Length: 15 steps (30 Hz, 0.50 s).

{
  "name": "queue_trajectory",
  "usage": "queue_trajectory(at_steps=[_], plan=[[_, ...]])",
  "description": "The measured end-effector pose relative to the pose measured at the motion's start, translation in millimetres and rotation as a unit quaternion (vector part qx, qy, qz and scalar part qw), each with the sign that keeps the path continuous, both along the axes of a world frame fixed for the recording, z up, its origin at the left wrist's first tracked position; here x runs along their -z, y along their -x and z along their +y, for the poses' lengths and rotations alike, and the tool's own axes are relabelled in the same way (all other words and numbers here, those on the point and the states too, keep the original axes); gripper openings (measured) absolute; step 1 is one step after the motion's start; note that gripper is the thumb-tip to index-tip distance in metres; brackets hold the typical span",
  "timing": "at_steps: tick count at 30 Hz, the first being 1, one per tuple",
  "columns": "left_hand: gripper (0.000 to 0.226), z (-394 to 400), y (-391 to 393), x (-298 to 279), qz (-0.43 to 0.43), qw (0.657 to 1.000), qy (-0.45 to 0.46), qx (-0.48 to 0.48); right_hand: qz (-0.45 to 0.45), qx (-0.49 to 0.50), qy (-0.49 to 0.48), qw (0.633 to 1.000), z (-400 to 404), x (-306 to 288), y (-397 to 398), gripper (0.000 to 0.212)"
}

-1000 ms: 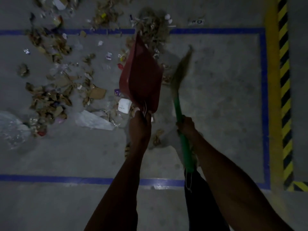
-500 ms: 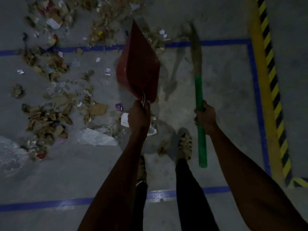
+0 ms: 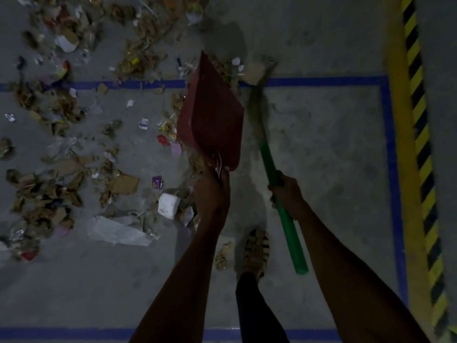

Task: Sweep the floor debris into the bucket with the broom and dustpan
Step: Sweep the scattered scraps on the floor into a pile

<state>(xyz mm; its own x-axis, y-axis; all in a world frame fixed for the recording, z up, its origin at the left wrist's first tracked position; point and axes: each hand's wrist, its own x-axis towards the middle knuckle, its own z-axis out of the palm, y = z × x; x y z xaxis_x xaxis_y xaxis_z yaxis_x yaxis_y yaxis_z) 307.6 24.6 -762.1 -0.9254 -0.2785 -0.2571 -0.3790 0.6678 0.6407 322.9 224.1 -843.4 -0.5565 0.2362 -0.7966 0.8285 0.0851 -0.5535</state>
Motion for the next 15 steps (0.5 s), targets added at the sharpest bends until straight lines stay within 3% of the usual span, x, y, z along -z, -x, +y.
queue_trajectory(at_steps=[5, 11, 15], plan=[[0.032, 25, 29, 0, -0.009, 0.999, -0.032, -0.035, 0.071, -0.002, -0.003, 0.997, 29, -15, -14, 0.067], [0.028, 42, 55, 2, 0.004, 0.999, -0.028, -0.046, 0.088, 0.053, -0.056, 0.993, 72, -24, 3, 0.065], [0.033, 47, 54, 15, 0.017, 0.999, -0.032, -0.036, 0.087, 0.045, -0.082, 0.992, 86, -11, 62, 0.043]])
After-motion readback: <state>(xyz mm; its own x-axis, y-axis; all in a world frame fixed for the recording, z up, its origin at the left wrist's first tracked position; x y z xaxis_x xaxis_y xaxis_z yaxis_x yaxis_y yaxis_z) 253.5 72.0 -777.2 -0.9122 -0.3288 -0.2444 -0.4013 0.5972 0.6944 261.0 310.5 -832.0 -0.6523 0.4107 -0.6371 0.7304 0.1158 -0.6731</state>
